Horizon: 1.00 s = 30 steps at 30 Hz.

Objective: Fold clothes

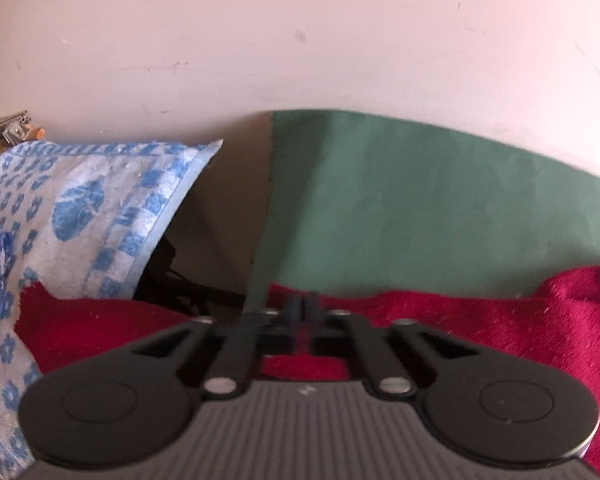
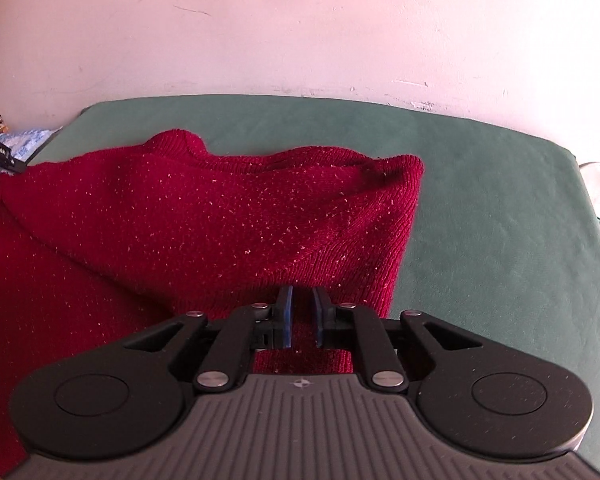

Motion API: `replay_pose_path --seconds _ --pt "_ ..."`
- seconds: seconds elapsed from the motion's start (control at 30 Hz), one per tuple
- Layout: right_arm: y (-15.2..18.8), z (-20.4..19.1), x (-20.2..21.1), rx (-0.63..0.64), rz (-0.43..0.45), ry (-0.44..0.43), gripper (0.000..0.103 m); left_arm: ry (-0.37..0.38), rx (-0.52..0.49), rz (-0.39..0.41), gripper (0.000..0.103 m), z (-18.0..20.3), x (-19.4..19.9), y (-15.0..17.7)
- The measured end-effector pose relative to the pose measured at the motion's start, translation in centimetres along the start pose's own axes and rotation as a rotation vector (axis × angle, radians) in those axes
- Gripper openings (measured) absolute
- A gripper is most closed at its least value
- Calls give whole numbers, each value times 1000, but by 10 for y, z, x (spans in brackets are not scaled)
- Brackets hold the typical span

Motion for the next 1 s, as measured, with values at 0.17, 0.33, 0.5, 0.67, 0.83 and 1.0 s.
replay_pose_path --seconds 0.17,0.33,0.5,0.67,0.83,1.0 --pt "3 1 1 -2 15 -5 12 18 9 57 0 0 21 -6" --pt "4 2 2 -4 24 -8 12 -17 44 31 24 -14 18 -10" --pt "4 -1 2 8 28 2 13 9 95 -46 51 -28 -3 -7" --pt "4 -1 2 16 22 3 13 14 63 -66 53 -15 -12 -6" --pt "3 -3 2 29 14 5 13 63 16 -61 4 4 -5 -6" --pt "5 -3 1 26 15 7 13 20 -41 47 3 11 25 -18"
Point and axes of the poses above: each gripper's, at about its wrist camera, not at the fingertips, and x roughly against the way its jaws point, z to its right, y to its underside, the point moved 4 cm from there along -x, roughly the way its jaws point, and after that the axes turned 5 degrees about -z, right-handed, at the moved point
